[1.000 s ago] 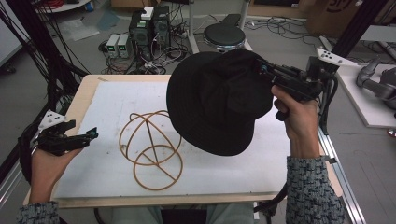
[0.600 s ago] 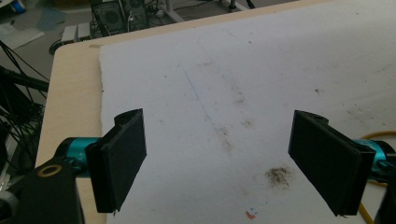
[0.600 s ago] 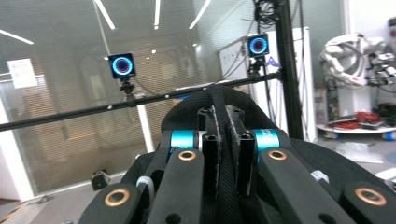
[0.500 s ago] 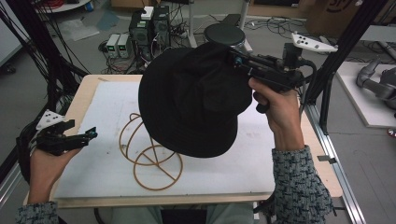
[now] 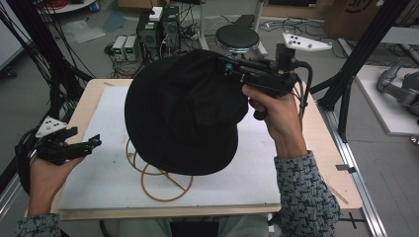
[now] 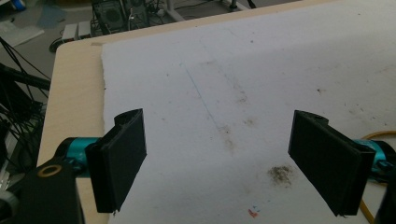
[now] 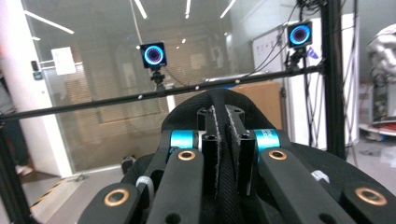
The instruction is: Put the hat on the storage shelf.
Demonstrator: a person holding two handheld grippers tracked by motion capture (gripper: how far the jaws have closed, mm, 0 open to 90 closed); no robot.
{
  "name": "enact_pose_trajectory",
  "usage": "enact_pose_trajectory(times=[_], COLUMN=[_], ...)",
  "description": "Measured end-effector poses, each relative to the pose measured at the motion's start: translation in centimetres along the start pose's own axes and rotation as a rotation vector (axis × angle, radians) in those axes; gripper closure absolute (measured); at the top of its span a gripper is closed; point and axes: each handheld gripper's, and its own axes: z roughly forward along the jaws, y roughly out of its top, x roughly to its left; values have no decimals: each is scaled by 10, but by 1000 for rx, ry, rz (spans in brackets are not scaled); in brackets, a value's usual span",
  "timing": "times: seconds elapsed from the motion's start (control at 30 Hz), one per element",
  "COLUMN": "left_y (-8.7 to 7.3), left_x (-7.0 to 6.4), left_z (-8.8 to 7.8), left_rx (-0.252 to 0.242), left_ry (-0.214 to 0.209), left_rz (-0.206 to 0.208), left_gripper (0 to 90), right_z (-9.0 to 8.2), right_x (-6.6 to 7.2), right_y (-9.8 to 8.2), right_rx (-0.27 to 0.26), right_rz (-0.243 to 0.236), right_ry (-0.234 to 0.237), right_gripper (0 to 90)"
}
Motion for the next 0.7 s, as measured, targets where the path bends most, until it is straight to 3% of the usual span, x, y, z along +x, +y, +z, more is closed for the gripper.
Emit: enact_pose_trajectory(times=[0.13, 0.33, 0.5, 0.7], left_y=[0, 1, 1, 1], left_x=[0, 0, 1, 1], left_z=[0, -1, -2, -4], left_rx=[1, 0, 0, -3], left_ry=[4, 1, 3, 1], left_rz=[-1, 1, 0, 3], left_gripper=[194, 194, 195, 196], right_z=[18, 36, 61, 79], right_x=[-3, -7, -7, -8], right_y=[-7, -14, -25, -36], right_rx=[44, 77, 136, 208], right_rz=[18, 38, 53, 48], right_ry=[50, 85, 114, 108], right_gripper=[862, 862, 857, 852])
